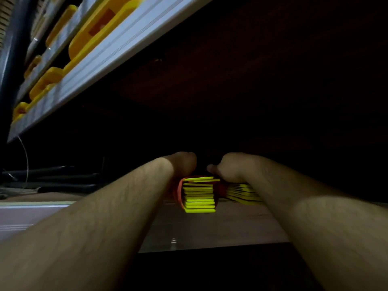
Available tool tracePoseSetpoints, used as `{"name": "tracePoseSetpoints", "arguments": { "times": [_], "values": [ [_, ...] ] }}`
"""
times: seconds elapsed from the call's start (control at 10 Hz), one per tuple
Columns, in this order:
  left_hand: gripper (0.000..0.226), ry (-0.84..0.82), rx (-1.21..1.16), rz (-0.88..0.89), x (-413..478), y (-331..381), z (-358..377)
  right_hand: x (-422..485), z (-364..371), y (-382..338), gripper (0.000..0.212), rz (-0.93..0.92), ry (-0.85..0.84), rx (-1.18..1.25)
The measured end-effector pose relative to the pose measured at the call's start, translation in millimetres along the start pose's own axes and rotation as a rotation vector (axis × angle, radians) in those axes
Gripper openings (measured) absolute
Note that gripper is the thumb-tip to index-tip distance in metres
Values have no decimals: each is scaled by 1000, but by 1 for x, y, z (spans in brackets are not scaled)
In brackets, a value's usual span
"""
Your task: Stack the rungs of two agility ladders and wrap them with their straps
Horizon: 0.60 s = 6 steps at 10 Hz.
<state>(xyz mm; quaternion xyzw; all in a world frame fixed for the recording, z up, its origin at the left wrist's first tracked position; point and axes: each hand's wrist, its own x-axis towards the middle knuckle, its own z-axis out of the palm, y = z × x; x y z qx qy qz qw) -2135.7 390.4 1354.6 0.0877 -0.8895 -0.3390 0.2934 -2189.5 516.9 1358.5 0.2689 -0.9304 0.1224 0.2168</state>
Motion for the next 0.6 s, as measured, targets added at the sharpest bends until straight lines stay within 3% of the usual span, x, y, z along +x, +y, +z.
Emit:
{"name": "tracePoseSetpoints", "arguments": {
  "times": [0.2,0.4,0.6],
  "values": [
    [39,190,-166,60,-19,-25,-12,-29,-3,6,64,-2,118,186],
    [68,247,-228,116,-57,-50,-37,-67,24,0,60,16,425,388],
    [63,299,-158,201,-111,-69,-50,-115,39,-6,41,-13,618,525]
  ]
}}
